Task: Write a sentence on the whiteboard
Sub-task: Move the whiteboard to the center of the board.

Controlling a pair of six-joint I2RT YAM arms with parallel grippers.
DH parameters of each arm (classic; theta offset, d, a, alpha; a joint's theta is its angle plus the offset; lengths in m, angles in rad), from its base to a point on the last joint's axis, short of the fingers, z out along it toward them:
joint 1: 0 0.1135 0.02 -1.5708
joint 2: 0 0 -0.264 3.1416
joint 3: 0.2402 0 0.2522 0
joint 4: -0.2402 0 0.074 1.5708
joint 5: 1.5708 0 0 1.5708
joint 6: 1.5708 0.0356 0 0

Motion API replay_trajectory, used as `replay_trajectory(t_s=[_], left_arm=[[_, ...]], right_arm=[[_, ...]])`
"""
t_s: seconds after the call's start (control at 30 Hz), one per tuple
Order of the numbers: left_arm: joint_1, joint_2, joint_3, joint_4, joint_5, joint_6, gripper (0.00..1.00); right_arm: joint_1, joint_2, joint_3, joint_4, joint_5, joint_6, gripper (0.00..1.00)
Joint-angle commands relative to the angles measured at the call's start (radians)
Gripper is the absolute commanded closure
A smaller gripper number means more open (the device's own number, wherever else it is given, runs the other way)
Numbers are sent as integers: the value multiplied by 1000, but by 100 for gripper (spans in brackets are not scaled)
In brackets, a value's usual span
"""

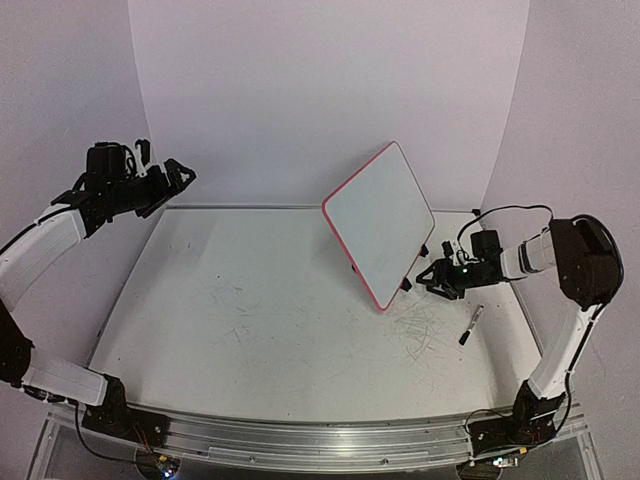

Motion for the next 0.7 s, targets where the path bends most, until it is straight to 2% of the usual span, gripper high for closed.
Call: replay_trajectory(t_s=[0.0, 0.3, 0.57, 0.67], left_arm=[[-1, -19, -10, 22, 40, -42, 1], [-1, -30, -19, 21, 42, -78, 1], [-24, 9, -11, 27, 34, -103, 1], [-36, 21, -11, 27, 29, -105, 1]], right_arm=[[0, 89, 66, 171, -108, 103, 51], [18, 199, 16, 439, -225, 273, 61], [130, 212, -47, 570, -203, 369, 74], [186, 217, -77, 643, -181, 428, 75]])
